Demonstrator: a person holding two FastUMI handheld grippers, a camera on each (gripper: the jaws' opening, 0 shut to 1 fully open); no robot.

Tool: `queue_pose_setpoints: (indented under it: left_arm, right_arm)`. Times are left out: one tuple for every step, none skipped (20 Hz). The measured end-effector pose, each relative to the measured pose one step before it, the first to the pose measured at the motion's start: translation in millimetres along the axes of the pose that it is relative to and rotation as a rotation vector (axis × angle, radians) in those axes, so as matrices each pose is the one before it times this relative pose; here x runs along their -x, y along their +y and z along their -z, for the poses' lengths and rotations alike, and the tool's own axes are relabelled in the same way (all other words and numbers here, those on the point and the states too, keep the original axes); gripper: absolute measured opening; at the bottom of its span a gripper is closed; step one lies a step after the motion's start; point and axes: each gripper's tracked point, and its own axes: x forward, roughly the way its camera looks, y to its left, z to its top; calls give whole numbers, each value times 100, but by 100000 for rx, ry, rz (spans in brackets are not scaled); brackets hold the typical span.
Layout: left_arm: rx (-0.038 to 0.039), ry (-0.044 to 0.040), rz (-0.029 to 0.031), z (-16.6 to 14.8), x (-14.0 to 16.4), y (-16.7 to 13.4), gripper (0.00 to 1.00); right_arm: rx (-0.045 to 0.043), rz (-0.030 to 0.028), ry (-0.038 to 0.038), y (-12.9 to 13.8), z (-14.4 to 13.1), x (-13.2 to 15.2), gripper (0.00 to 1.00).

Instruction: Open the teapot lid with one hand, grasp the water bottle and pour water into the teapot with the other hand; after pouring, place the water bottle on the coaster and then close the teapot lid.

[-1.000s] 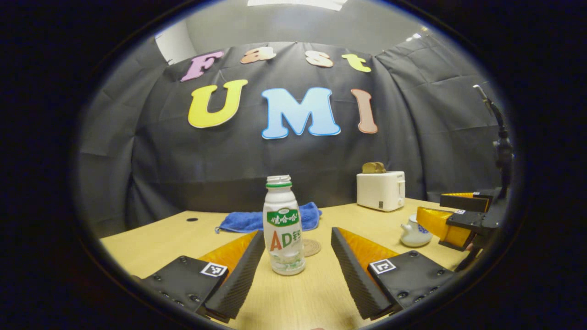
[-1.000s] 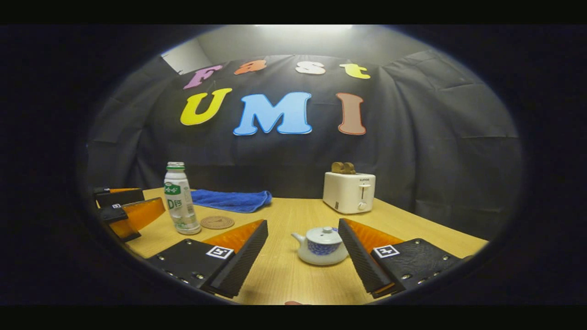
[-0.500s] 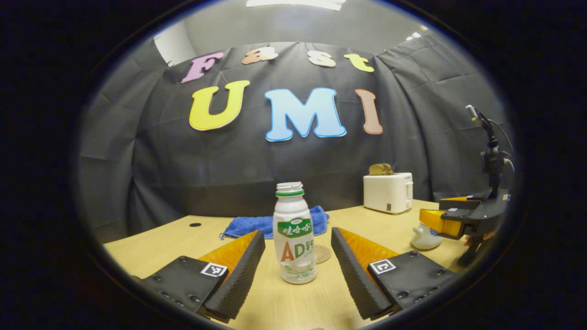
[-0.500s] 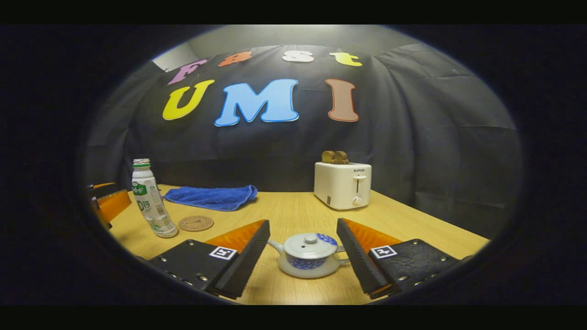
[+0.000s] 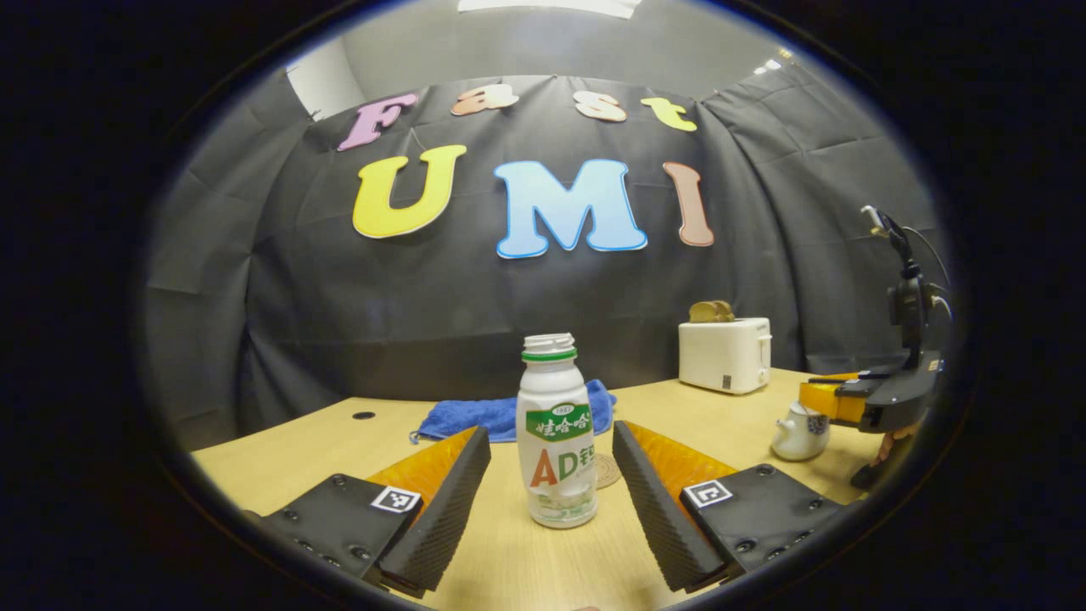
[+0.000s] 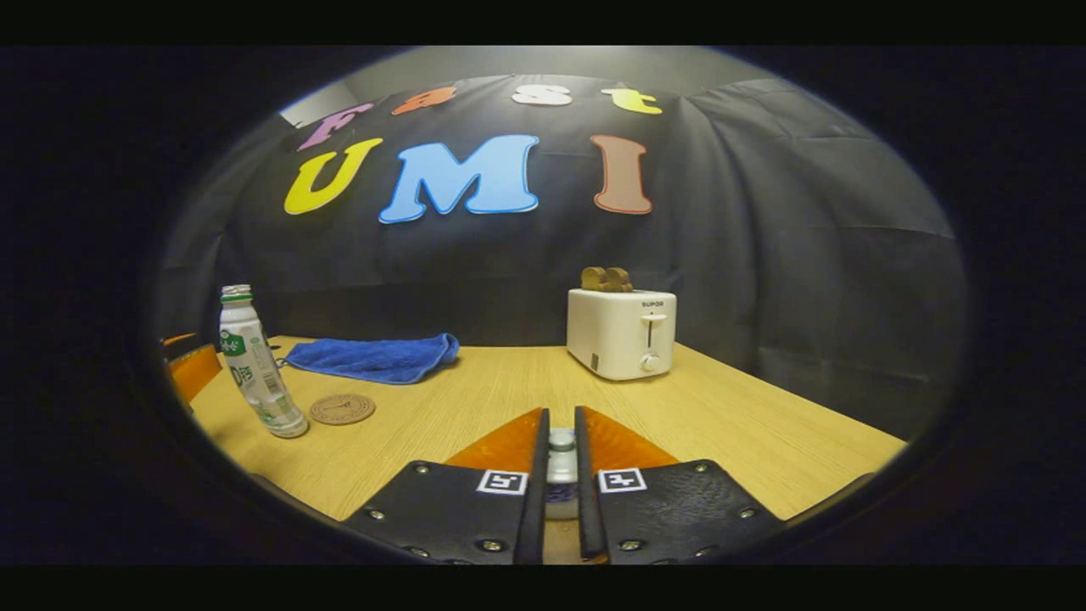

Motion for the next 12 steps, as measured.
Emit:
queue_pose_setpoints:
  left_arm:
    - [517,239,96,45,-74,93,100]
    - [294,447,210,84,-118,-10,100]
    - [31,380,169,283,-87,-71,100]
    - [-112,248,55,78,-152,-7,100]
    - [-136,179,69,154,-71,-54,100]
    - [-240,318,180,12,-161,-49,100]
    - [-85,73,-44,144,-73,-55,100]
    - [70,74,162,-6,-85,-51,100]
    - [147,-253,-192,5,-36,-5,100]
    - [99,-251,-221,-69,-43,40,100]
    - [81,-224,-226,62,-141,45,100]
    - [-79,-120,-341,20,-146,4,100]
  right_arm:
    - [923,-200,102,50,-41,16,0]
    - [469,453,-183,-59,-145,412,16]
    - [-92,-275,-222,-60,33,-360,6]
    - [-259,-242,28,-10,91,-74,6]
    - [-161,-386,-13,53,-12,-65,0]
    - [-281,-333,-122,3,-31,38,5]
    - [-256,-246,-295,25,-122,13,5]
    - [39,122,-684,-43,-181,146,5]
    - [-314,-121,-1785,-28,-556,181,6]
    - [-13,19,-1472,41,-396,113,5]
    - [317,-108,-1172,49,-417,206,5]
    - [-147,-896,-1147,235,-318,245,6]
